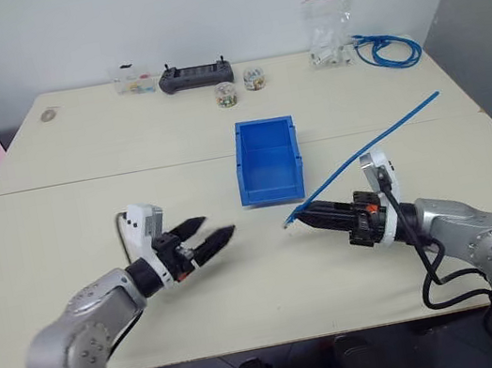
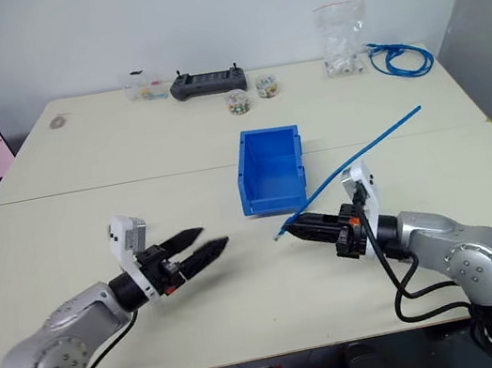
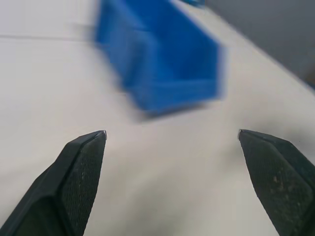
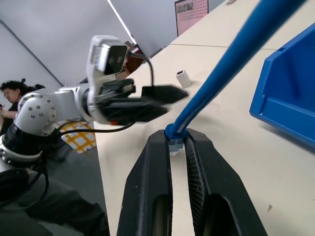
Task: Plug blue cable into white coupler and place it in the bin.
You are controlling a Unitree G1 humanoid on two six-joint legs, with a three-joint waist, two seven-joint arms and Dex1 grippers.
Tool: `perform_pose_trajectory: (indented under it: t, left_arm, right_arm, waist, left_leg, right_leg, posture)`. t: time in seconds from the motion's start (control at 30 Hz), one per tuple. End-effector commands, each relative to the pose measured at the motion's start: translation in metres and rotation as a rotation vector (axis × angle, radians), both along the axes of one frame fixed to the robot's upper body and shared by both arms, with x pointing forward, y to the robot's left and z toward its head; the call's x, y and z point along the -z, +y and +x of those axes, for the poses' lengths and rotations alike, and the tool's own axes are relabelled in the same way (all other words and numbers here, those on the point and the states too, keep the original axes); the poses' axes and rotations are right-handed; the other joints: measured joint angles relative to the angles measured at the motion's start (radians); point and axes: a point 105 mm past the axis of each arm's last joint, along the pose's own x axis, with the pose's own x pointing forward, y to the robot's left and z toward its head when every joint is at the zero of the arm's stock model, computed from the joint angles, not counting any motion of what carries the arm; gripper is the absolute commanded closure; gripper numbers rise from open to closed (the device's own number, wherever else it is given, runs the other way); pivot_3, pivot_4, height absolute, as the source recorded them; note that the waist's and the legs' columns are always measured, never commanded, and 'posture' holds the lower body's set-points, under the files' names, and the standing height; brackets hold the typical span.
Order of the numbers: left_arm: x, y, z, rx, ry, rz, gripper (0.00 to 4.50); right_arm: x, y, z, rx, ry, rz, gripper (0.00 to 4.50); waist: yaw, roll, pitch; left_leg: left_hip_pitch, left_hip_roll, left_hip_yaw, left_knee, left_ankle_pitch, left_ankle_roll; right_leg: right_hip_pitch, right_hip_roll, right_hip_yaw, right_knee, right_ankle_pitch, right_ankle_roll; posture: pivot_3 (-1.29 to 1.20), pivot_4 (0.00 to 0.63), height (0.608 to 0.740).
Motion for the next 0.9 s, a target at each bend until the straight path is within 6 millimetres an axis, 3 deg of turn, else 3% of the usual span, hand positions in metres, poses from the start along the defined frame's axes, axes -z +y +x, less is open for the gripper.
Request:
perform_pose_trajectory:
  t: [0.03,0.13,0.33,0.67,0.9]
  left_arm:
    - [0.000,0.047,0.010,-0.407,-0.095,0.128,0.00]
    - [0.007,0.064,0.013,-0.580,-0.098,0.151,0.00]
    - [0.021,0.074,0.021,-0.744,-0.058,0.174,0.00]
    - [0.036,0.064,0.048,-0.833,0.010,0.137,0.00]
    - [0.036,0.057,0.061,-0.874,0.009,0.129,0.00]
  right_arm:
    - [-0.005,0.003,0.000,-0.020,-0.046,0.008,4.37]
    - [-0.005,0.003,0.001,-0.024,-0.052,0.003,4.37]
    - [-0.006,0.002,0.003,-0.026,-0.063,-0.005,4.37]
    - [-0.007,0.000,0.002,-0.024,-0.067,-0.014,4.37]
    - [-0.007,-0.001,0.002,-0.025,-0.068,-0.019,4.37]
  waist:
    - [0.002,0.000,0.000]
    - [0.008,0.000,0.000]
    - [0.016,-0.001,0.000]
    - [0.016,-0.001,0.000]
    - [0.015,-0.001,-0.001]
  left_leg:
    - [0.000,0.000,0.000,0.000,0.000,0.000]
    - [0.000,0.000,0.001,0.000,0.000,0.000]
    - [-0.001,-0.001,0.001,0.000,0.000,0.000]
    - [-0.001,-0.001,0.000,0.001,0.000,0.000]
    - [-0.001,-0.001,0.000,0.001,0.000,0.000]
  right_leg:
    - [0.000,0.000,0.000,0.000,0.000,0.000]
    - [0.000,0.000,0.000,0.000,0.000,0.000]
    - [0.000,-0.001,-0.001,0.000,0.001,0.000]
    - [0.000,0.000,-0.001,0.000,0.002,-0.001]
    - [0.000,0.000,-0.002,0.001,0.004,-0.003]
  posture:
    - [0.00,0.150,0.740]
    - [0.00,0.150,0.740]
    - [0.00,0.150,0.740]
    - [0.00,0.150,0.740]
    - [0.00,0.150,0.740]
